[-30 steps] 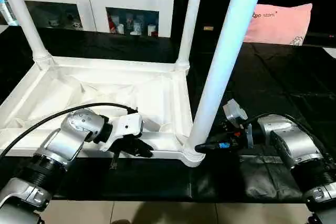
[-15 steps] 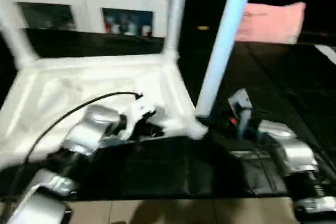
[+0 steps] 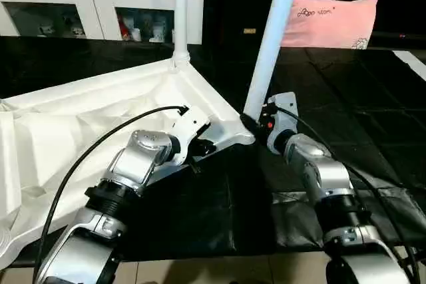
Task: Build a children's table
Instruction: Rotate leg to tighten
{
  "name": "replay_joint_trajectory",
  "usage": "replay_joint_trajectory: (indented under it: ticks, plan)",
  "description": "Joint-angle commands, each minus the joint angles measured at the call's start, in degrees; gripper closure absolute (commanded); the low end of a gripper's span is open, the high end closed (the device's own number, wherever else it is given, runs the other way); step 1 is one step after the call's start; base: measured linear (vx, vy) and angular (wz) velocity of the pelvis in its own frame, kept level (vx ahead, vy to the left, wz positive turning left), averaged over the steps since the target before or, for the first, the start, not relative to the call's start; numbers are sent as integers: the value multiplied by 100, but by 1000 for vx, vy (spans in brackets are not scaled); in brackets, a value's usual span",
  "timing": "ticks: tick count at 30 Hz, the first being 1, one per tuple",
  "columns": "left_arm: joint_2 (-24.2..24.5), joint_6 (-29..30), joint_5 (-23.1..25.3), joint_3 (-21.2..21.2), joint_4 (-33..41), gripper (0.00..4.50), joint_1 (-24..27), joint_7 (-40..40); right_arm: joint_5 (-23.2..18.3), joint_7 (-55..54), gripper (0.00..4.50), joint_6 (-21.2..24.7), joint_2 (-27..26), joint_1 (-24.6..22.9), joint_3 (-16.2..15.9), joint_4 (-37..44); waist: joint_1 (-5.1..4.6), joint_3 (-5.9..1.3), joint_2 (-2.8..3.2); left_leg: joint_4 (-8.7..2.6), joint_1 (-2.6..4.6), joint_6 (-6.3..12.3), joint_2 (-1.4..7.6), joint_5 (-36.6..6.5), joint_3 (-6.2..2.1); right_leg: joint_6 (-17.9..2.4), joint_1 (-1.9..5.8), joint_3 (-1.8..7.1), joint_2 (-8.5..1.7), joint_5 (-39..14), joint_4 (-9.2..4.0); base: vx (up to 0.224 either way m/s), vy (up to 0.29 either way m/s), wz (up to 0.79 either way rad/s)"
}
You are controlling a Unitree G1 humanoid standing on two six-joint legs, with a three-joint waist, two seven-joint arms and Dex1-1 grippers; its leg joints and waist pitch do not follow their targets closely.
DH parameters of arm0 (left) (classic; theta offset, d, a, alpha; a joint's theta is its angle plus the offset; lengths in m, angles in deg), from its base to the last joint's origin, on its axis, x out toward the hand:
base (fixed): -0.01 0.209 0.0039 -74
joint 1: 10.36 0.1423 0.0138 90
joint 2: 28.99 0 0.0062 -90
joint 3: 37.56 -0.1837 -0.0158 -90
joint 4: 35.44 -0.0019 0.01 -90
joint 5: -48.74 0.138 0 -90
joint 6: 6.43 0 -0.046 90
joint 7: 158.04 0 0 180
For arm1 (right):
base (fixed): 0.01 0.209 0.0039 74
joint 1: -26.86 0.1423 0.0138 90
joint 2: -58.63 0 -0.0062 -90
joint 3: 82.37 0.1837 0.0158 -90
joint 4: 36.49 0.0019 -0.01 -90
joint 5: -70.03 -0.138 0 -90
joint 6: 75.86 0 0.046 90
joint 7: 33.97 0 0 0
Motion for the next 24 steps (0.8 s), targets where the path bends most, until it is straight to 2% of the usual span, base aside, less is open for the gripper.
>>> replay_joint_trajectory:
  ticks: [1,2,4,5,6,7,9,14,17,19,22,24]
  plan:
    - [-38,-204,3,-18,118,450,-238,-49,-49,359,150,213,-213,-186,-495,62,19,-361,17,-374,-6,178,130,-916,-22,-789,341,350,-402,-1648,-419,0,0,0]
    - [42,-312,34,-51,107,450,-207,26,-67,442,137,203,-141,-269,-515,176,27,-348,42,-387,-4,145,131,-998,-32,-732,338,347,-403,-1789,-443,0,0,0]
    - [133,-445,55,-90,95,450,-169,131,-81,551,131,183,-54,-366,-547,313,33,-347,48,-390,1,128,130,-1058,-39,-674,335,347,-404,-1855,-455,0,0,0]
    - [273,-584,23,-99,86,450,-100,328,-111,803,120,154,134,-553,-616,576,20,-350,82,-392,-9,112,130,-1094,-43,-680,346,349,-399,-1807,-450,0,0,0]
    - [273,-584,23,-99,86,450,-100,328,-111,803,109,154,134,-553,-616,576,29,-345,73,-395,-6,127,130,-1112,-40,-656,351,344,-388,-1790,-471,0,0,0]
    - [466,-751,6,-118,53,450,-43,594,-126,1226,100,103,475,-793,-703,881,9,-357,59,-395,-19,136,134,-1086,-48,-702,362,351,-395,-1680,-433,0,0,0]
    - [561,-859,-4,-131,29,450,-24,723,-147,1421,87,80,642,-894,-693,1005,29,-357,71,-386,-20,200,137,-1059,-40,-737,370,355,-388,-1557,-433,0,0,0]
    - [1032,-1488,-124,-276,-61,450,47,1614,-256,2426,50,-111,1605,-1134,-486,1171,83,-342,66,-381,10,235,158,-1035,-29,-893,346,366,-396,-1491,-415,0,0,0]
    - [1206,-1772,-161,-397,-38,450,97,2029,-339,2782,22,-175,1892,-1196,-449,1194,122,-331,53,-375,5,249,146,-1091,-18,-873,354,367,-408,-1645,-428,0,0,0]
    - [1396,-2093,-202,-512,11,450,175,2516,-545,3263,6,-241,2190,-1310,-414,1362,154,-328,44,-377,16,264,154,-1116,-20,-826,346,365,-416,-1764,-445,0,0,0]
    - [1428,-2127,-255,-504,30,450,192,2663,-598,3436,2,-263,2277,-1354,-410,1431,182,-327,46,-387,28,265,177,-1087,-17,-917,325,368,-408,-1604,-416,0,0,0]
    - [1495,-2163,-372,-529,82,450,210,2967,-751,3781,2,-280,2405,-1430,-471,1582,209,-318,46,-385,32,256,172,-1193,-18,-879,336,363,-421,-1794,-443,0,0,0]
